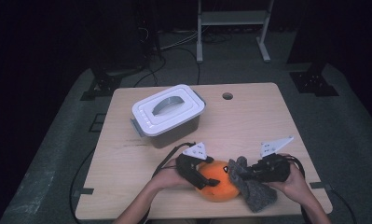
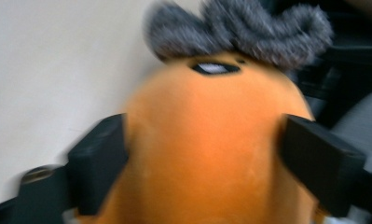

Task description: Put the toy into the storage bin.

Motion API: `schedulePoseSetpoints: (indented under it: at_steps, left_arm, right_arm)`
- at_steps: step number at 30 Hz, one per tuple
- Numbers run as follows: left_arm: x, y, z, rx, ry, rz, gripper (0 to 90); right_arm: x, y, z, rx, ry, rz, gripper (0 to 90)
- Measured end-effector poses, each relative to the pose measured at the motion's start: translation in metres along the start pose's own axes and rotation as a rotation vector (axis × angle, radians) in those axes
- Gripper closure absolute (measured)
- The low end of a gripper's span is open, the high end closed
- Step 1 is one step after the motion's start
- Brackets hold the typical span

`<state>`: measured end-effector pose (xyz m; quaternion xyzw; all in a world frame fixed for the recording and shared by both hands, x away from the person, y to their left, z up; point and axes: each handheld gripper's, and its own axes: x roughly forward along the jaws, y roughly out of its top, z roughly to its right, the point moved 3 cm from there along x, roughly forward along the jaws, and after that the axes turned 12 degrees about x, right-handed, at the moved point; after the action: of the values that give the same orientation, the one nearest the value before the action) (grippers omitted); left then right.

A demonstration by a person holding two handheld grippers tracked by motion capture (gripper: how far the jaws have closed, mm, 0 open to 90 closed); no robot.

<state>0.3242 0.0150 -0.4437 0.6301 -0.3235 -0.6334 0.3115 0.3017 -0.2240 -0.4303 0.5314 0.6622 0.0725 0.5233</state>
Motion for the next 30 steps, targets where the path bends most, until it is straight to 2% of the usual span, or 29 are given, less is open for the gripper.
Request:
schedulePoseSetpoints:
  at_steps: [2, 3, 5, 8, 11, 14, 16, 18, 20, 25, 30]
  left_arm:
    - [0.002, 0.0, 0.002, 0.01, 0.02, 0.001, 27.3]
    - [0.001, 0.001, 0.004, 0.03, 0.046, -0.001, 33.0]
    - [-0.002, 0.003, 0.007, 0.038, 0.092, 0.0, 40.4]
    - [-0.011, 0.008, 0.012, 0.062, 0.146, -0.006, 43.9]
    - [-0.018, 0.013, 0.016, 0.107, 0.219, -0.049, 45.6]
    - [-0.019, 0.01, 0.016, 0.108, 0.236, -0.07, 44.8]
    - [-0.02, 0.005, 0.017, 0.089, 0.238, -0.061, 44.3]
    - [-0.02, 0.0, 0.018, 0.061, 0.238, -0.03, 42.8]
    - [-0.019, -0.003, 0.018, 0.05, 0.242, -0.022, 41.3]
    - [-0.017, -0.002, 0.018, 0.055, 0.242, -0.012, 34.0]
    - [-0.018, -0.004, 0.017, 0.051, 0.245, 0.005, 27.0]
  right_arm:
    - [0.001, -0.001, 0.001, 0.002, -0.023, -0.008, 76.0]
    - [0.0, -0.002, 0.002, 0.011, -0.026, -0.004, 76.2]
    - [-0.002, -0.001, 0.003, 0.019, -0.032, 0.014, 76.7]
    - [-0.008, 0.007, -0.003, -0.001, -0.054, 0.052, 77.2]
    - [-0.008, 0.019, -0.013, -0.033, -0.048, 0.095, 77.4]
    - [0.003, 0.028, -0.019, -0.062, -0.056, 0.087, 77.3]
    - [0.012, 0.029, -0.018, -0.065, -0.061, 0.067, 77.2]
    - [0.013, 0.026, -0.013, -0.044, -0.043, 0.071, 77.1]
    - [0.011, 0.02, -0.006, -0.026, -0.06, 0.064, 77.1]
    - [0.003, -0.002, 0.013, 0.042, -0.122, 0.015, 77.0]
    - [-0.022, -0.017, 0.029, 0.107, -0.178, 0.046, 76.8]
